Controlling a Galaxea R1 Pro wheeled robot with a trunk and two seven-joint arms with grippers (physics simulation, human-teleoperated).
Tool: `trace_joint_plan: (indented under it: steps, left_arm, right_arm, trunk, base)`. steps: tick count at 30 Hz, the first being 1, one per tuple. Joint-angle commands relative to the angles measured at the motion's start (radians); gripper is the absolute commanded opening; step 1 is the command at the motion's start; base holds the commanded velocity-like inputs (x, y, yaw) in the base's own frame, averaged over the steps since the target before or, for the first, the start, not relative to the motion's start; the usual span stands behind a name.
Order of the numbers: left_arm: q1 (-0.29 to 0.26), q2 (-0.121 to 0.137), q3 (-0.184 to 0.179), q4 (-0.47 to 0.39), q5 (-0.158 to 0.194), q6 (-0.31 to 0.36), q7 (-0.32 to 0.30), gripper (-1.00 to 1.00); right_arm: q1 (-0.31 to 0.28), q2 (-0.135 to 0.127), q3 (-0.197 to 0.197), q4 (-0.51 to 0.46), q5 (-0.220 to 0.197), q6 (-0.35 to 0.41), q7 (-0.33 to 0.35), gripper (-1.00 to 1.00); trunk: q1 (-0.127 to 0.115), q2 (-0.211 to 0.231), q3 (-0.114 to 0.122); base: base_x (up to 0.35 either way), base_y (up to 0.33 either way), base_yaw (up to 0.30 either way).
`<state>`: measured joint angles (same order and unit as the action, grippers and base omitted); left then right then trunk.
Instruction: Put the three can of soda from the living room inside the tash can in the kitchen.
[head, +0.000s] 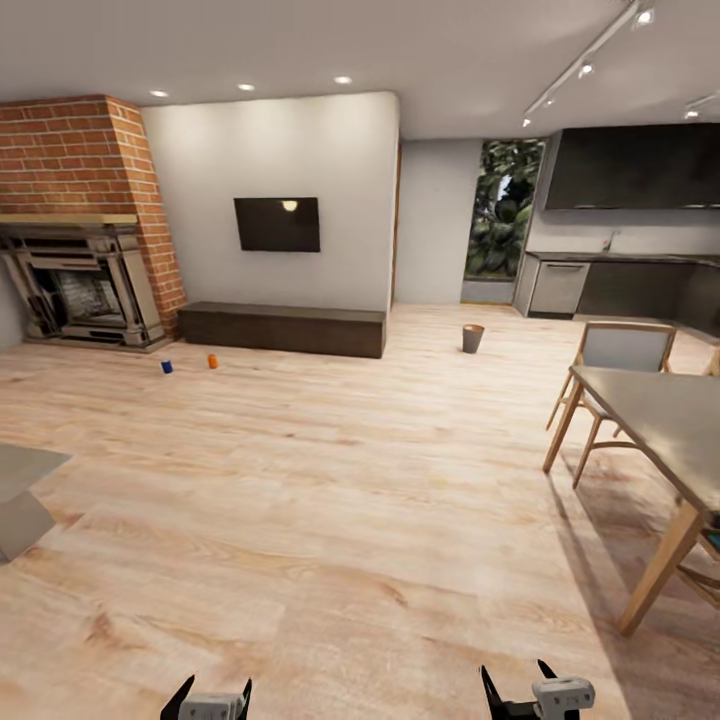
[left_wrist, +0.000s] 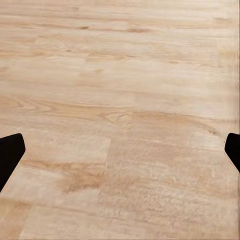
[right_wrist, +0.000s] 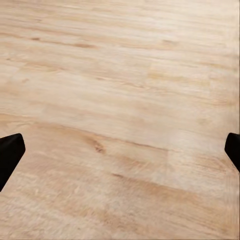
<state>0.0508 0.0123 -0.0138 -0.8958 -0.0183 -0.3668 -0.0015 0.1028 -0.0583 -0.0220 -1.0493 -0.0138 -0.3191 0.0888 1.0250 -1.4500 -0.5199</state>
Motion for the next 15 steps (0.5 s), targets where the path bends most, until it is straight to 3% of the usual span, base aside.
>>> trace_joint_plan:
  steps: [1,15]
  left_arm:
    - [0.000,0.000,0.000,0.000,0.000,0.000,0.000,1.00]
    - [0.001,0.000,0.000,-0.001,0.000,-0.001,0.000,1.00]
  right_arm:
    - [0.000,0.000,-0.001,0.000,0.000,0.000,0.000,1.00]
    - [0.000,0.000,-0.006,0.000,0.000,0.000,0.000,1.00]
  trunk:
    - [0.000,0.000,0.000]
    - [0.000,0.000,0.000]
  base:
    - [0.239,-0.019,-0.252]
    - [0.262,0.014,-0.253]
